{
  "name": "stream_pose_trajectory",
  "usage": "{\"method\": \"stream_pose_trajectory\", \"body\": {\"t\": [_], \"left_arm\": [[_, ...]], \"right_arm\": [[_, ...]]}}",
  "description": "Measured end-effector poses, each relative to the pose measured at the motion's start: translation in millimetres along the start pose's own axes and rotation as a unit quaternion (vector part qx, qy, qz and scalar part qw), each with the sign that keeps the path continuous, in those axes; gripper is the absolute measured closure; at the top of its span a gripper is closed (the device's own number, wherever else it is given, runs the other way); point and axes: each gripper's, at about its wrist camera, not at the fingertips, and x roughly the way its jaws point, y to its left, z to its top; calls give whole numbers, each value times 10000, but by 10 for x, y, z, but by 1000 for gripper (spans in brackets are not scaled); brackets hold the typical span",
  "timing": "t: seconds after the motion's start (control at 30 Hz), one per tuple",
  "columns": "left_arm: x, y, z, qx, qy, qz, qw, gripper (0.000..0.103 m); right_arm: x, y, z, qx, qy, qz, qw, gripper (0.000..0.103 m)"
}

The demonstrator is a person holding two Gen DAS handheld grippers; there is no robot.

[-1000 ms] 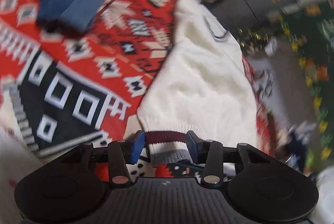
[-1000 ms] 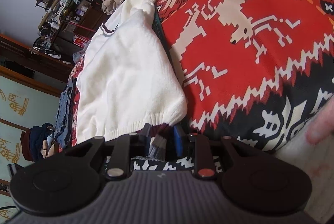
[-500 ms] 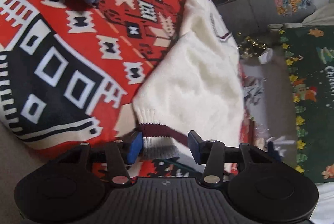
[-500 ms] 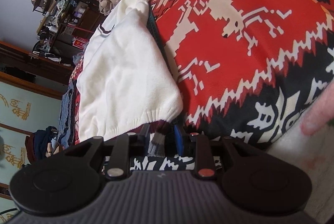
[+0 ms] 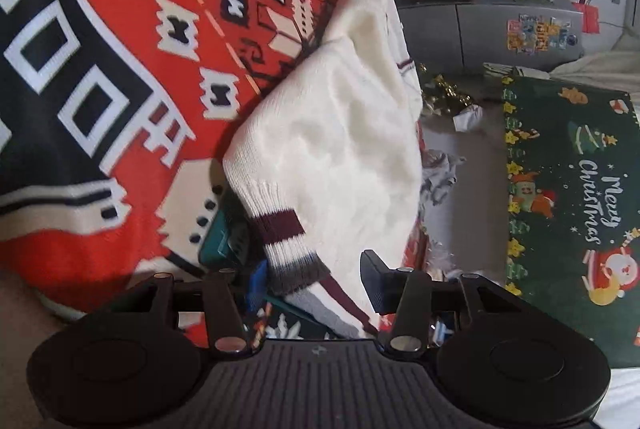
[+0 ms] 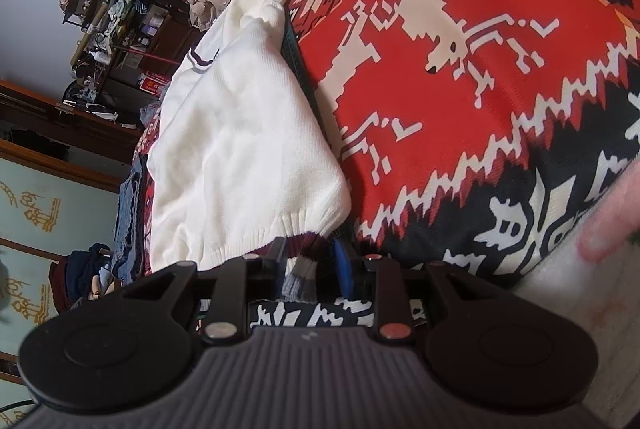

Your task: Fold clothes

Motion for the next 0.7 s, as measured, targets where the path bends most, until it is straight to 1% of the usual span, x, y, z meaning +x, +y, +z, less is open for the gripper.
{"method": "stream_pose_trajectory", "body": {"t": [0.07,0.1,0.13,0.17,0.2,0.27,0.37,0.43,0.47,0.5,0.53,0.6,0.63,0.7], "left_arm": [[-45,12,19,-18,-181,-11,9998,57],[-67,18,30,-30,-241,-31,9997,61],[-86,22,40,-36,-280,-53,9996,66],[-95,22,48,-20,-286,-21,9996,79],[-86,19,53,28,-248,60,9997,86],[-53,14,57,143,-145,230,9995,87],[-14,24,60,123,-87,227,9996,87],[3,31,63,129,-120,291,9994,87],[-1,9,63,219,-139,395,9989,90],[-13,-31,64,369,-156,539,9977,96],[-25,-72,64,518,-174,683,9962,96],[-76,-173,70,876,-240,992,9909,97],[-138,-250,80,1132,-315,1174,9861,97],[-296,-366,118,1485,-456,1353,9786,97]], "right_arm": [[-3,-1,-3,-1,-3,2,10000,73],[-3,1,-1,-3,-8,8,10000,73],[-12,-2,1,17,-38,24,10000,73],[-24,-8,4,43,-74,41,10000,73],[-36,-13,7,68,-110,58,9999,73],[-45,-36,17,167,-147,80,9997,73],[-13,-60,19,263,-43,135,9996,73],[32,-37,-3,205,64,32,9998,74],[44,-23,-14,171,64,27,9998,74],[48,7,-15,78,31,-47,10000,79],[50,41,-13,-32,-10,-145,9999,98],[29,131,2,-362,-142,-402,9984,97],[-22,185,26,-589,-263,-517,9966,98],[-174,226,111,-850,-503,-671,9928,98]]}}
